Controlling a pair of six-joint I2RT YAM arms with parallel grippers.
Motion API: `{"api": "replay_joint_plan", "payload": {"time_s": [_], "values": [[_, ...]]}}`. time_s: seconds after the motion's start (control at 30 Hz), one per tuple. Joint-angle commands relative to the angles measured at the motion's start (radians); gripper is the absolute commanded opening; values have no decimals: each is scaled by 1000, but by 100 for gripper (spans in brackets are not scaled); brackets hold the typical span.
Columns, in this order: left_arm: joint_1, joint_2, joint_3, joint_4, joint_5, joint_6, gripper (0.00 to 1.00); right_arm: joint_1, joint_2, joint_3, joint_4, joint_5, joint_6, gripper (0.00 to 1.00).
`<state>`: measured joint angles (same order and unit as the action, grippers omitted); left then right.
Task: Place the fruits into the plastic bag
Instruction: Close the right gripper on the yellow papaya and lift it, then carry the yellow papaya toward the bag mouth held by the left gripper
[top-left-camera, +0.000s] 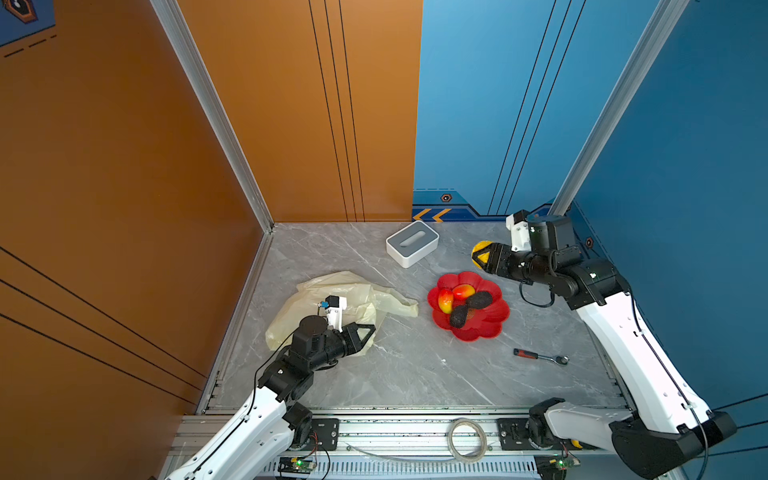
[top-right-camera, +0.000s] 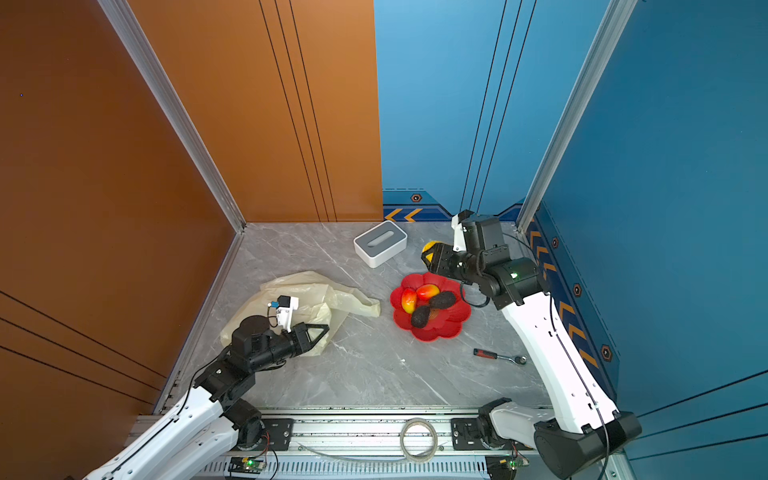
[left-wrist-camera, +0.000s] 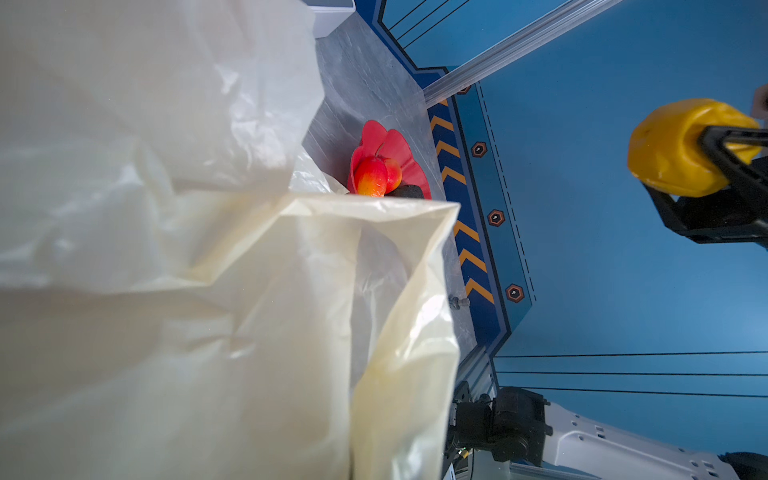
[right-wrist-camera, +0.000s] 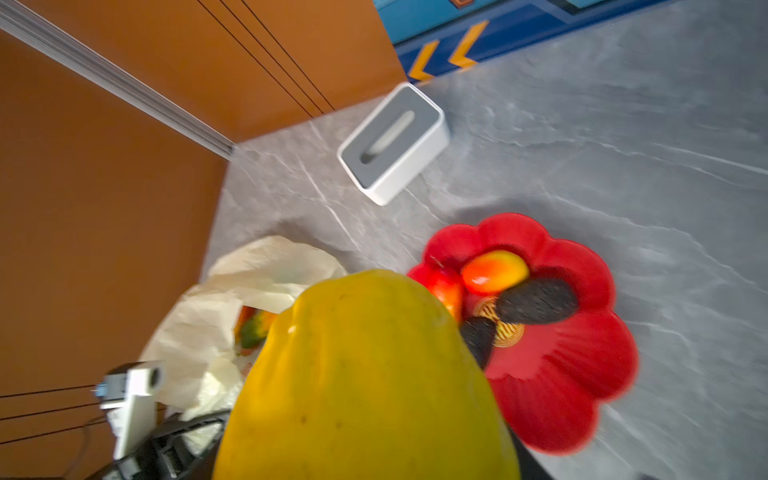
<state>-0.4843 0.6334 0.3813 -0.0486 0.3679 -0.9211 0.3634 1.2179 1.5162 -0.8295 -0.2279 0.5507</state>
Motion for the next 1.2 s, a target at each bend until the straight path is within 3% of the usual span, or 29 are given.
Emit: {"api": "replay_joint_plan", "payload": {"time_s": [0.0, 0.23, 0.37, 1.17], "values": [[10, -7, 29, -17, 16, 13, 0, 21, -45, -28, 172, -111, 112, 53], [11, -23, 28, -30, 12, 11, 0, 65, -46, -124, 460, -268, 311, 53], [11, -30, 26, -33, 10, 11, 0, 106, -24, -166, 576, -294, 391, 53], [12, -86, 19, -66, 1, 8, 0, 315, 205, -319, 860, -276, 519, 52]]}}
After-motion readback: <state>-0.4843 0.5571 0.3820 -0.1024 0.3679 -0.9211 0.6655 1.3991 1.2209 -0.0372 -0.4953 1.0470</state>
